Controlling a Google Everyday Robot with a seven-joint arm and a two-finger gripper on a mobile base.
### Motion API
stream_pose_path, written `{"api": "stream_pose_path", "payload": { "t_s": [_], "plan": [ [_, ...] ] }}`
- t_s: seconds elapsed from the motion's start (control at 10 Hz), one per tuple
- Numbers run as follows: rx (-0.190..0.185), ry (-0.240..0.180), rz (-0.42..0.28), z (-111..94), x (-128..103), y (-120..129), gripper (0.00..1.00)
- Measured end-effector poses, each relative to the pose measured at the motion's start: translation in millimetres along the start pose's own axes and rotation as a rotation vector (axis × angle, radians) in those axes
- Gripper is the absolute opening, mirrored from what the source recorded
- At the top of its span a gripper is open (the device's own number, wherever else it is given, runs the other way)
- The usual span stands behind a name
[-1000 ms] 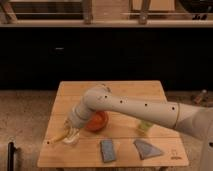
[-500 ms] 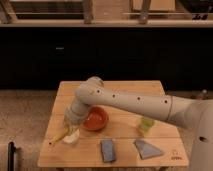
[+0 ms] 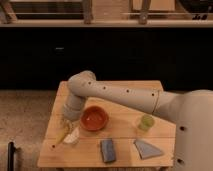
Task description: Place banana in paper cup
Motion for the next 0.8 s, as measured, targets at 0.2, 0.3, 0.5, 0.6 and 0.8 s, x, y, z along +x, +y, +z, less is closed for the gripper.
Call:
{"api": "stream_pose_path", "payload": {
  "t_s": [0.2,0.3,0.5,0.6,0.8],
  "plan": [
    [-0.044,0.002,-0.045,3,1,0,0.03],
    [-0.059,0.005,-0.062,5,3,0,0.03],
    [-0.08,0.008,-0.073,8,8,3,0.03],
    [-0.088,0.008,-0.076,9,11,3,0.03],
    [-0.096,0.007,-0.073,10,16,6,0.03]
  ]
}}
